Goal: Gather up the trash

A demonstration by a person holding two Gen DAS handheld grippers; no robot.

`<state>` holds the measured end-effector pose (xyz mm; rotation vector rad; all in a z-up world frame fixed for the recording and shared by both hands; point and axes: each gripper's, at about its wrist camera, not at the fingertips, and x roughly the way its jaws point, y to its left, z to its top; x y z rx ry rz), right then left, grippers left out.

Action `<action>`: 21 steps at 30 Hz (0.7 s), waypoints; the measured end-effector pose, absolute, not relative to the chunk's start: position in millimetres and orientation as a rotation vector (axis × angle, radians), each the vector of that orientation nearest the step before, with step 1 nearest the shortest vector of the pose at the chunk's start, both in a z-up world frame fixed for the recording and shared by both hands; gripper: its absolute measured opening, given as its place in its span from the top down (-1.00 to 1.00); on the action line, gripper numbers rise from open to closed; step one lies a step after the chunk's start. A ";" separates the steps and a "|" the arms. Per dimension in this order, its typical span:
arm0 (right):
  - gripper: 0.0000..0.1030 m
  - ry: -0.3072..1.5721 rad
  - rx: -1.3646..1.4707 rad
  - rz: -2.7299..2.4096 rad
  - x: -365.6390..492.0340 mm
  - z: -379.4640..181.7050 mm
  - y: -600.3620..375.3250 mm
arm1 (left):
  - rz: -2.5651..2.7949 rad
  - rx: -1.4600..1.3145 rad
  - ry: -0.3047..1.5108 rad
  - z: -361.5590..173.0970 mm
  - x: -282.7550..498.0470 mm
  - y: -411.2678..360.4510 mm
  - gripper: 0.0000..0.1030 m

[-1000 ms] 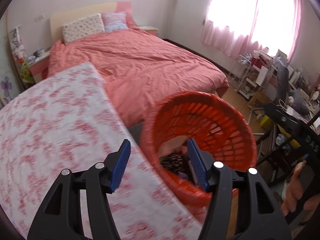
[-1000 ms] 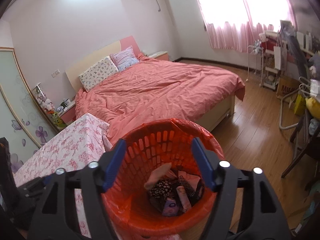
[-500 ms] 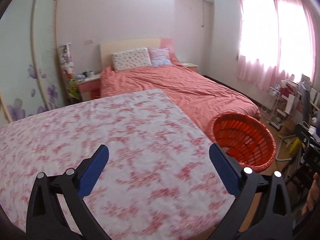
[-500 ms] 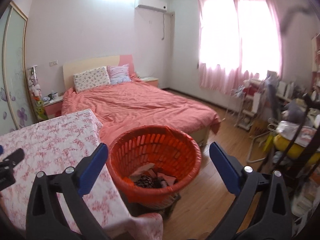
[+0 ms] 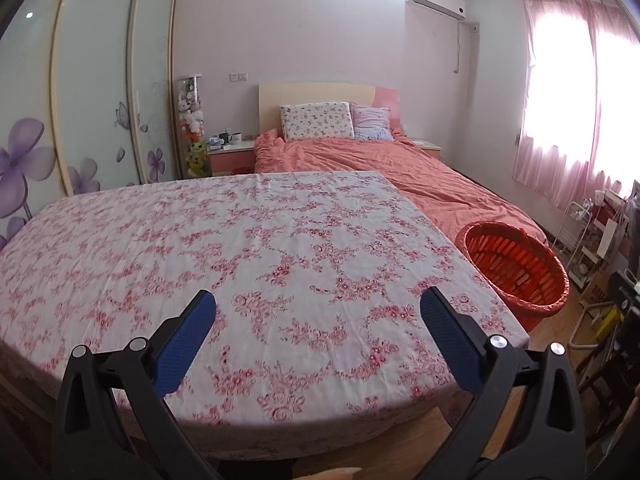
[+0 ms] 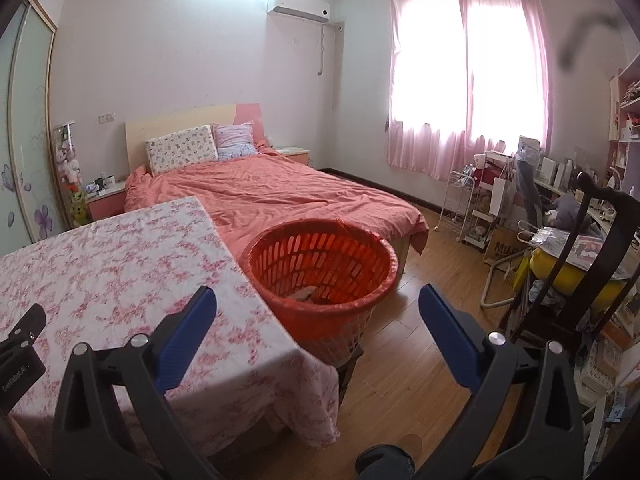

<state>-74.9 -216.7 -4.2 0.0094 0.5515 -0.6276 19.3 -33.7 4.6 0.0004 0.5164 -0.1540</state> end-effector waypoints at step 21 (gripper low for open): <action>-0.92 0.633 0.020 -0.591 -79.5 -11.0 -193.6 | -0.111 -0.006 0.498 10.2 -6.7 -20.3 -0.96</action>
